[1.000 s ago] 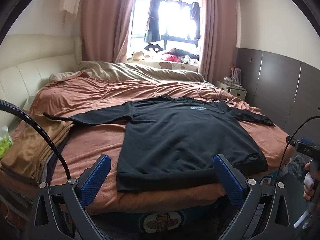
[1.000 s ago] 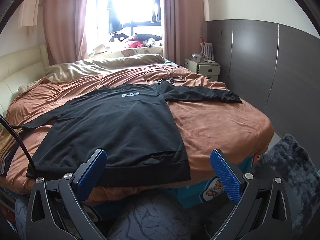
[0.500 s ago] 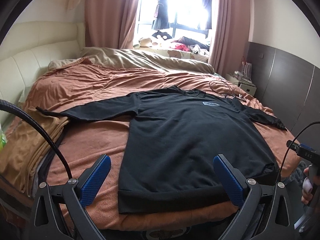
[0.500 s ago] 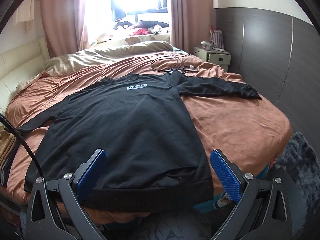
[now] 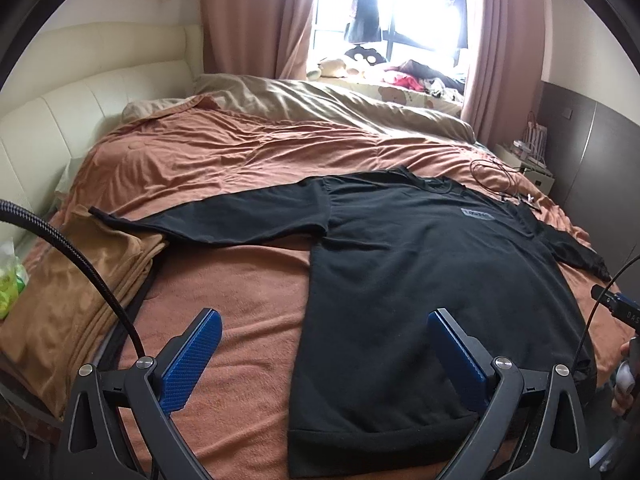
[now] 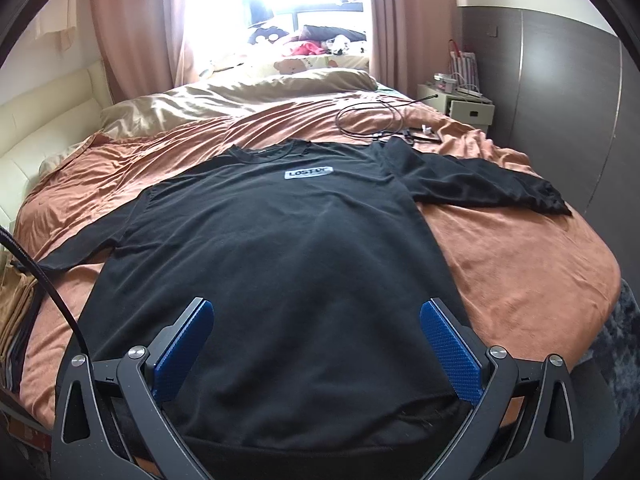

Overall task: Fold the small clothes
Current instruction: 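Move both open grippers toward the black sweatshirt on the bed, then grasp the sweatshirt sleeve with the left gripper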

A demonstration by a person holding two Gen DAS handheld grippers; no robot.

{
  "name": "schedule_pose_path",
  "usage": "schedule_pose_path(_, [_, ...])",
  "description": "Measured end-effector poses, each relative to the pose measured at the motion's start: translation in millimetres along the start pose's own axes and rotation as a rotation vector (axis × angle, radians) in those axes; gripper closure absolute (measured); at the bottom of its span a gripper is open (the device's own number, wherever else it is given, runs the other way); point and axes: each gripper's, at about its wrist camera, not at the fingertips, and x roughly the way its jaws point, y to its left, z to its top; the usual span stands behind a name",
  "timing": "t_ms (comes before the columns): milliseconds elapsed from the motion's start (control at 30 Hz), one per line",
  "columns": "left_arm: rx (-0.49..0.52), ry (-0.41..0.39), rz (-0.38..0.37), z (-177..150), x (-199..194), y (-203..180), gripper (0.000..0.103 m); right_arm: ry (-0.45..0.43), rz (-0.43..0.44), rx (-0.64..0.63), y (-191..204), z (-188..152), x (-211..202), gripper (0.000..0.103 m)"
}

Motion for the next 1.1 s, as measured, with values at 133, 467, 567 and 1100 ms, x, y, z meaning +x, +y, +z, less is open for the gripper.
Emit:
schedule_pose_path(133, [-0.002,0.013,0.031,10,17,12,0.000,0.014,0.011,-0.012,12,12,22,0.000])
schedule_pose_path(467, [-0.051,0.050,0.087,30,60,56,0.000,0.042,0.040,-0.061,47,32,69,0.000])
schedule_pose_path(567, [-0.060,0.056,0.107,34,69,67,0.000,0.051,0.053,-0.074,58,36,85,0.000])
schedule_pose_path(1100, [-0.121,0.111,0.200,53,138,120,0.008,0.076,0.144,-0.153,120,54,151,0.000])
